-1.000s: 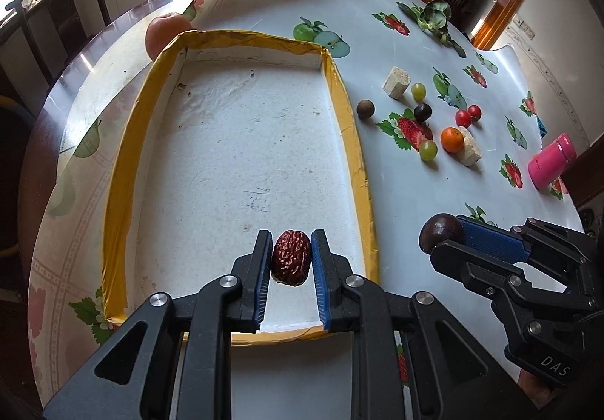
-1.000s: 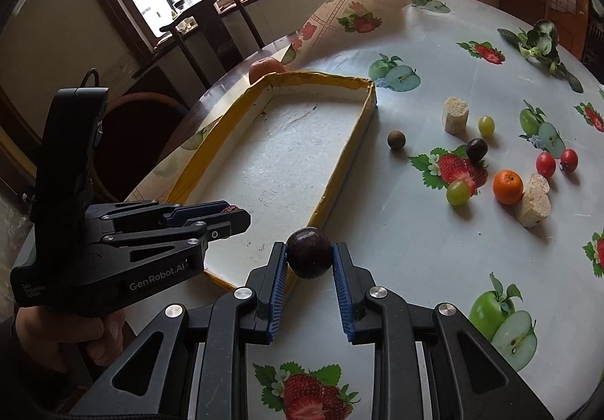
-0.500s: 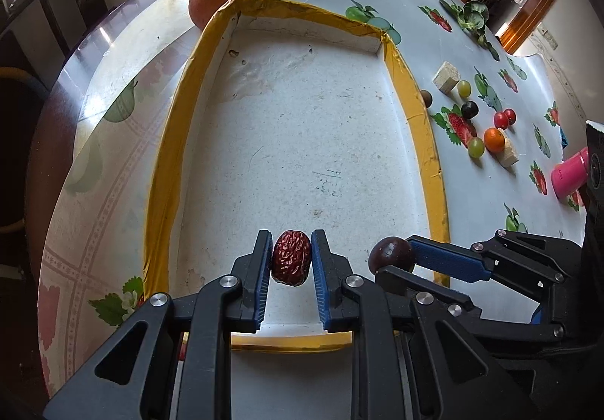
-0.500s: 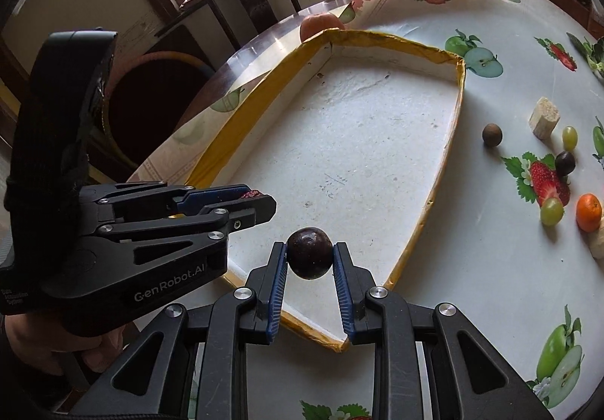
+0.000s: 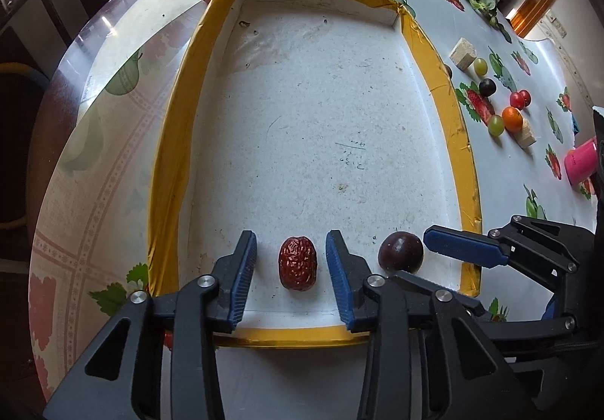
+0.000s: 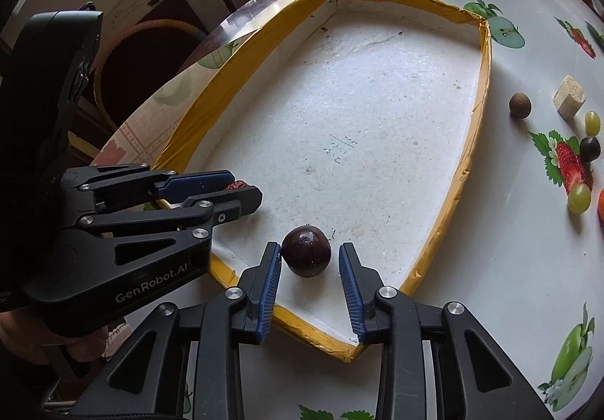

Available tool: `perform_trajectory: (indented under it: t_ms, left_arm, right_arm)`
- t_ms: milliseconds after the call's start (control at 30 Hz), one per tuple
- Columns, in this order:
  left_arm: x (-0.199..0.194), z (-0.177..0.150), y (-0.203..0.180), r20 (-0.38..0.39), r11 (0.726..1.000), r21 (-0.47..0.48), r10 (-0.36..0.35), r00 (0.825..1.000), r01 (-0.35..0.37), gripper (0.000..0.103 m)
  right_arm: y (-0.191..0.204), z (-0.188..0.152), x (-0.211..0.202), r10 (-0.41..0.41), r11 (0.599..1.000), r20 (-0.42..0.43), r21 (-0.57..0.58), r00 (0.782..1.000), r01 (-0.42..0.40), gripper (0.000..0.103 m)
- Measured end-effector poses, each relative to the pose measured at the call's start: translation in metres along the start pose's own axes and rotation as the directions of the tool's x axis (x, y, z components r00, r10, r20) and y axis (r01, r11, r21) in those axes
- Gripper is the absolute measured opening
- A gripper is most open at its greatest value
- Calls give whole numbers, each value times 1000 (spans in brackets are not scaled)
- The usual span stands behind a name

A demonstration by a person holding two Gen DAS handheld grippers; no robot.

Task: Organize fruits
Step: 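Carry the red date in the left tool into the tray while the right tool carries the plum, then open the left tool to drop the date while the right tool releases the plum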

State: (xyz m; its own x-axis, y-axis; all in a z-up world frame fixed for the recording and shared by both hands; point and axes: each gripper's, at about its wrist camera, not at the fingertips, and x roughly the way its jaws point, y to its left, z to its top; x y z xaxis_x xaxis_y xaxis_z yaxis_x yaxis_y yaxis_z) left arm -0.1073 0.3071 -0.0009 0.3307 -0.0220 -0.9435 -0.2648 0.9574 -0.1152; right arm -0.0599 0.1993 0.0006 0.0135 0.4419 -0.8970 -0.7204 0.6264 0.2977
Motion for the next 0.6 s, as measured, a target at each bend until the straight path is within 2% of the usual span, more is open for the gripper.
perform_trajectory:
  t_ms: [67, 367, 600]
  left_arm:
    - [-2, 1, -1, 10, 1000, 1, 20, 1000, -20, 55]
    - [-15, 6, -4, 35, 1000, -18, 4, 999, -3, 55]
    - [-23, 10, -20, 55, 1000, 4, -10, 998, 10, 55]
  right_arm:
    - [1, -1, -5, -1, 1000, 10, -5, 1000, 1, 42]
    - [-4, -10, -41, 7, 1000, 80, 12, 997, -8, 45]
    - [-31, -26, -74, -18, 997, 138, 81, 990, 7, 45]
